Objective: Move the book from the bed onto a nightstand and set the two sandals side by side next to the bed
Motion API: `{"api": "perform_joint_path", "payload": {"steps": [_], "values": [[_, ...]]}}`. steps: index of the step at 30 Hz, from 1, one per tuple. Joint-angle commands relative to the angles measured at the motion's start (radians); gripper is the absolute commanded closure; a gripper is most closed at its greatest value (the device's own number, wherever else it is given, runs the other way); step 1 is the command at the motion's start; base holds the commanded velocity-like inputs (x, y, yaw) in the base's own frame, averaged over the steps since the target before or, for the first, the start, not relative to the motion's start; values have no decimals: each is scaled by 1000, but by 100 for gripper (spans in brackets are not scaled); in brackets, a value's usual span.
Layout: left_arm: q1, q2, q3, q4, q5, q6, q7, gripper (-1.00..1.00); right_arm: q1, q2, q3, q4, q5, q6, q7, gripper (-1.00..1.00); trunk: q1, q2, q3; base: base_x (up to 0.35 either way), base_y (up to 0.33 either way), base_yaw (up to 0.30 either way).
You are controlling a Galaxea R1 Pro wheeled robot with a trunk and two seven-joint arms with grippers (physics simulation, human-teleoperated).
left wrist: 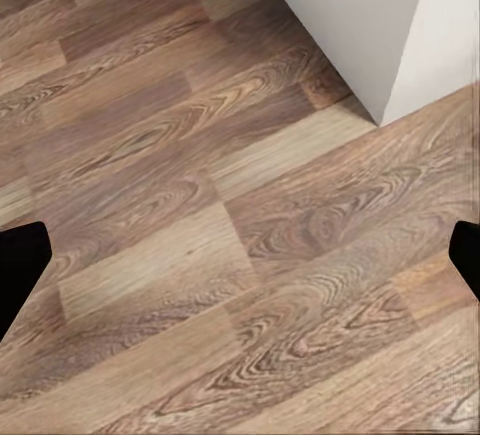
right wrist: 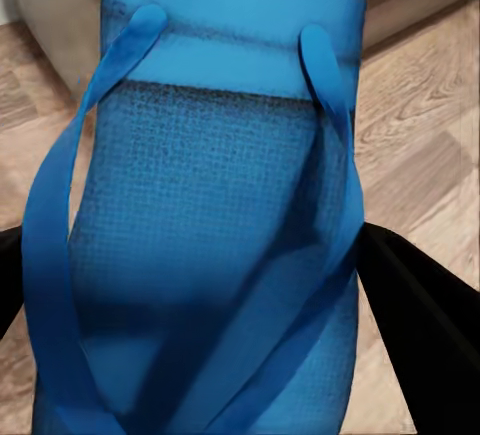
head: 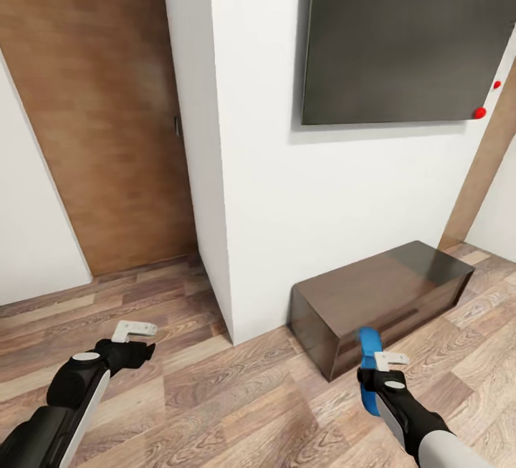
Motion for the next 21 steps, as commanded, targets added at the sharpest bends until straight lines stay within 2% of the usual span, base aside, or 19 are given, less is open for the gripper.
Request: {"api": "perform_joint_path", "payload": {"steps": [1, 8, 11, 12, 13, 15, 16, 20, 21], "values": [[-1, 0, 0, 6, -2, 0, -3, -100, 2, -5, 1, -2, -5, 2, 3, 100, 0, -1, -1, 0, 0, -273], [-2, 0, 1, 55, -1, -42, -10, -100, 36, -31, -11, -3, -52, -10, 47, 100, 0, -1, -1, 0, 0, -272], [-1, 0, 3, 121, 2, -69, -10, -100, 41, -33, -11, -3, -61, -12, 53, 100, 0, -1, -1, 0, 0, -261], [-2, 1, 4, 156, 3, -92, -10, -100, 42, -34, -11, -3, -62, -12, 54, 100, 0, -1, -1, 0, 0, -253], [-3, 5, 13, 242, 5, -152, -11, -100, 43, -34, -10, -2, -62, -13, 56, 100, 0, -1, -1, 0, 0, -240], [-4, 15, 38, 332, 7, -215, -12, -100, 45, -35, -10, -1, -63, -13, 56, 100, 0, -1, -1, 0, 0, -229], [-6, 29, 74, 422, 9, -270, -15, -100, 51, -36, -11, -1, -63, -13, 57, 100, 0, -1, -1, 0, 0, -217], [-8, 64, 137, 594, 13, -372, -27, -100, 82, -38, -13, -1, -63, -21, 57, 100, 0, -1, -1, 0, 0, -210], [-9, 83, 154, 663, 13, -422, -33, -100, 96, -39, -13, -2, -63, -35, 58, 100, 0, -1, -1, 0, 0, -205]]}}
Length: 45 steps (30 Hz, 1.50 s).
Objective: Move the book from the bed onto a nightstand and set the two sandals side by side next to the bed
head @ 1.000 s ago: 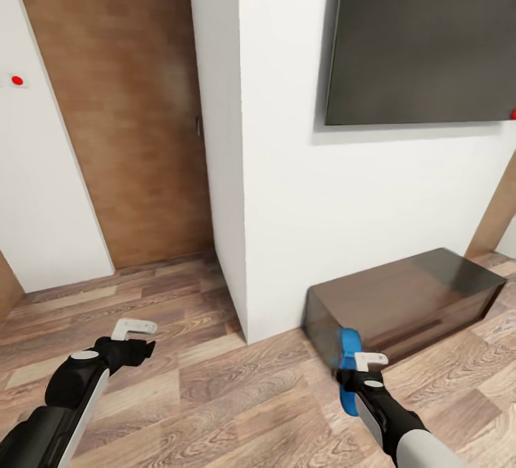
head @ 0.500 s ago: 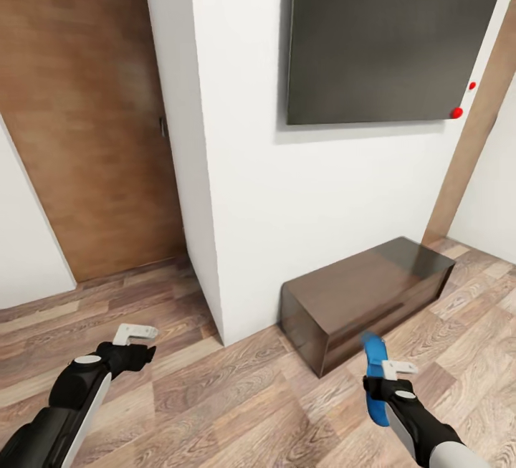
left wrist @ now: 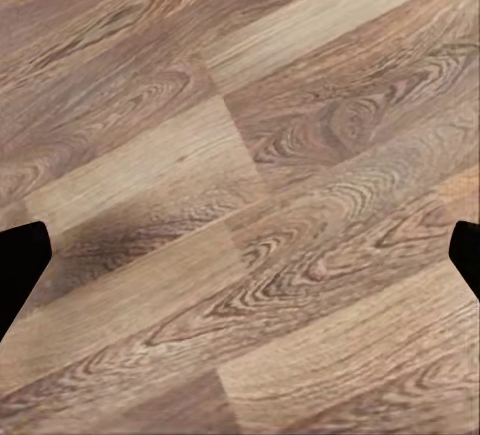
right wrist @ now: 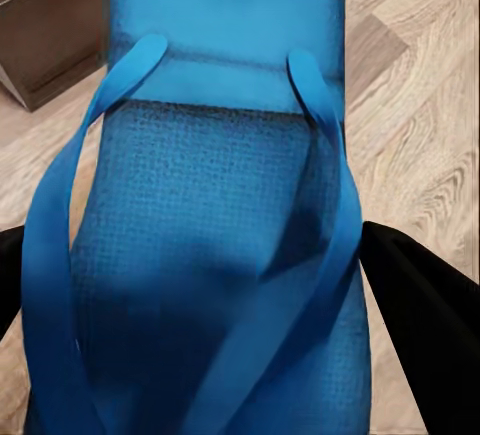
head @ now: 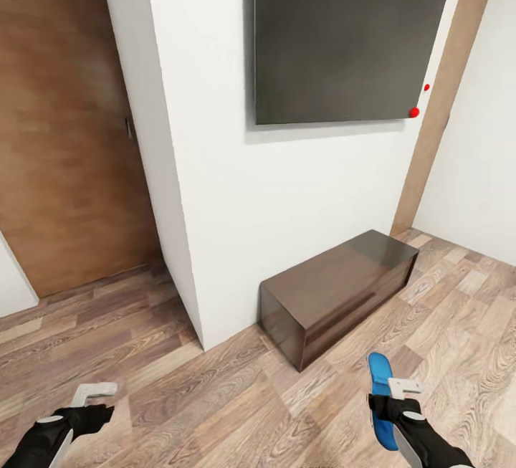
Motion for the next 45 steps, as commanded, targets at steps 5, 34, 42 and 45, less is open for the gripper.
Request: {"api": "perform_joint_path", "payload": {"steps": [5, 34, 42, 45], "values": [[-1, 37, 32, 143, 6, -128, -14, -100, 26, -4, 1, -2, -8, -28, -2, 100, 0, -1, -1, 0, 0, -202], [2, 49, 70, 300, 55, -392, -10, -100, 55, -4, 2, -1, -9, -38, -2, 100, -61, 111, 49, 0, 0, -100], [2, 49, 70, 302, 54, -402, -8, -100, 56, -4, 2, -1, -8, -38, -2, 100, -92, 167, 74, 0, 0, -1], [2, 49, 70, 302, 53, -403, -8, -100, 56, -4, 3, -1, -7, -38, -2, 100, -104, 188, 84, 0, 0, 0]]}}
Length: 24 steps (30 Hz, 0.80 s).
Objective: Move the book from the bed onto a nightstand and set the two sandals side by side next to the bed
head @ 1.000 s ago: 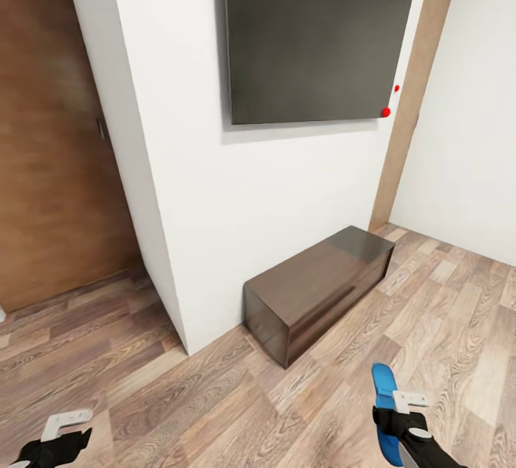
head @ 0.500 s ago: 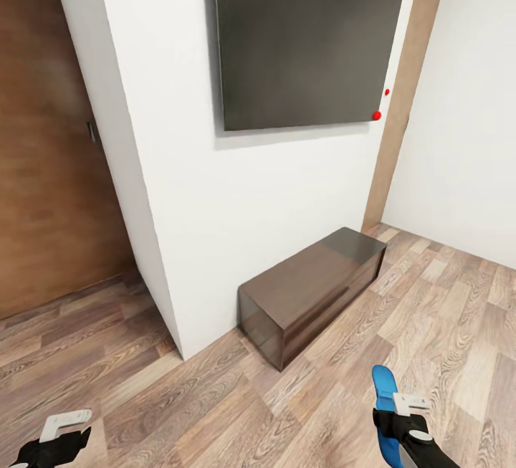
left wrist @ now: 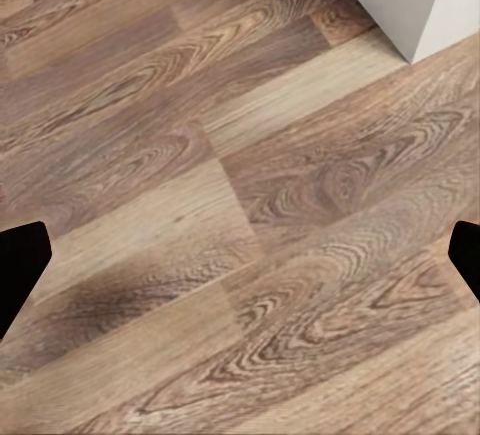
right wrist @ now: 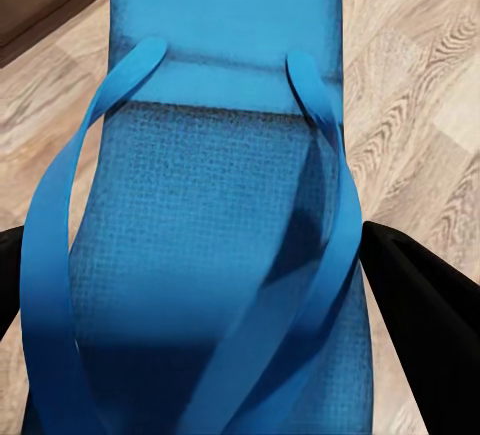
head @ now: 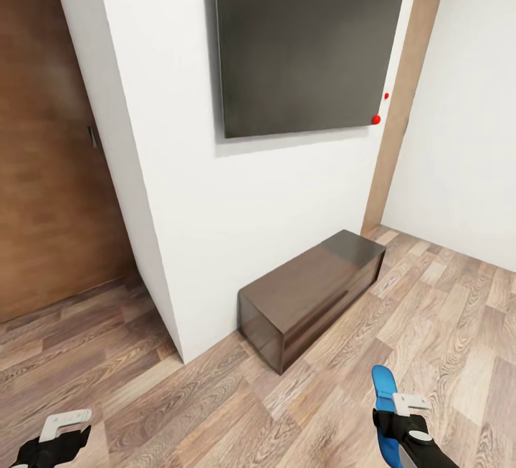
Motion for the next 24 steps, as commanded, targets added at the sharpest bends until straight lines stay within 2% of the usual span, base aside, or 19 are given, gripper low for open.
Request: {"api": "perform_joint_path", "payload": {"steps": [1, 8, 13, 18, 24], "values": [[0, -1, 4, -1, 4, 5, -6, -100, 0, 0, 1, -1, -9, 1, -2, 100, -4, 7, 2, 0, 0, 0], [0, -2, 4, 0, -1, -2, -6, -100, 0, 0, 1, 20, -7, -4, -2, 100, -31, 56, 24, 0, 0, 0], [0, -5, 4, 2, -3, -3, -6, -100, 0, 0, 0, 45, -11, -61, -2, 100, -50, 91, 40, 0, 0, 0], [0, -8, 3, 3, -4, -6, -5, -100, 0, 1, 0, 56, -13, -82, -2, 100, -69, 126, 55, 0, 0, -1], [-1, -7, 3, 32, -4, -7, -7, -100, 0, 2, 1, 61, -14, -87, -2, 100, -92, 168, 74, 0, 0, -151]]}}
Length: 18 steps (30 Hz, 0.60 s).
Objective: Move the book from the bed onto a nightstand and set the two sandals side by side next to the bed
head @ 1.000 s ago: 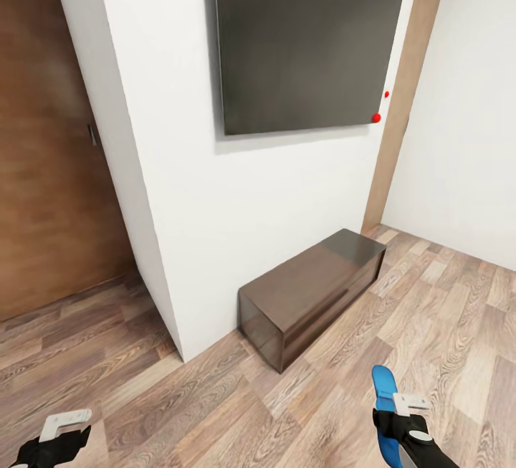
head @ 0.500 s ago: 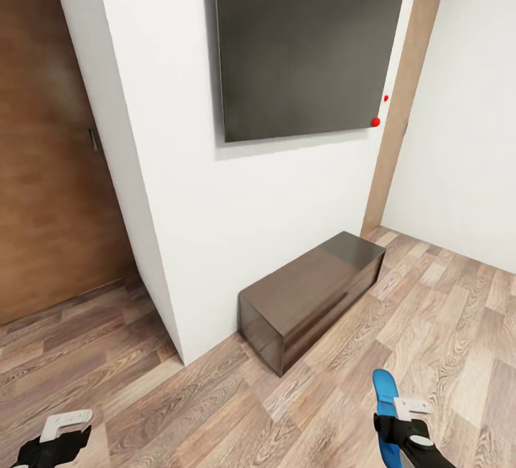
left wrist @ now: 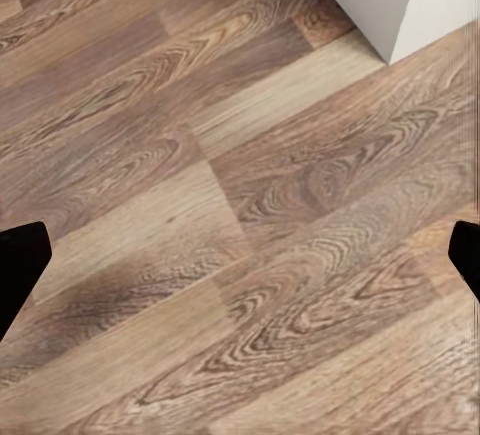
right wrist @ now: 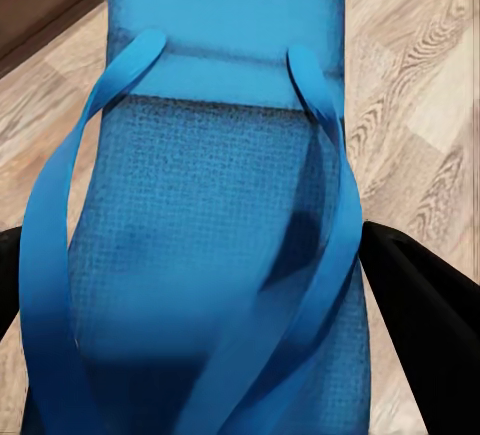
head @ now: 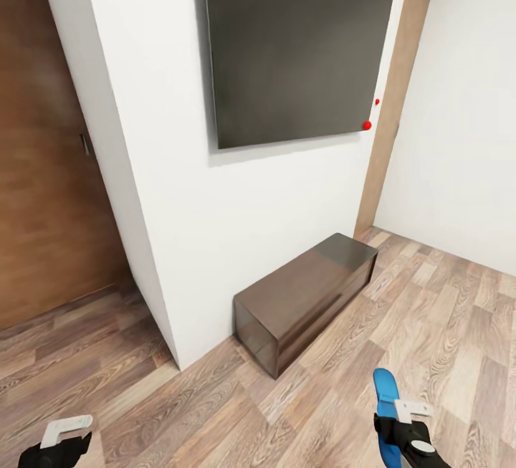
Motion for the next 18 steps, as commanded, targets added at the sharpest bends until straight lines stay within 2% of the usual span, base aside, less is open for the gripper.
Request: {"api": "perform_joint_path", "payload": {"steps": [1, 7, 18], "values": [[0, 0, 5, 13, 4, 4, -6, -100, -1, 0, -1, 2, -10, -5, 0, 100, -4, 7, 2, 0, 0, -233], [-3, 5, 5, 81, 8, -34, -8, -100, -1, 0, 0, 5, -10, -6, 0, 100, -27, 49, 21, 0, 0, -258], [-4, 11, 5, 95, 10, -49, -12, -100, -1, 2, 1, 12, -9, -7, 1, 100, -69, 126, 55, 0, 0, -271]]}}
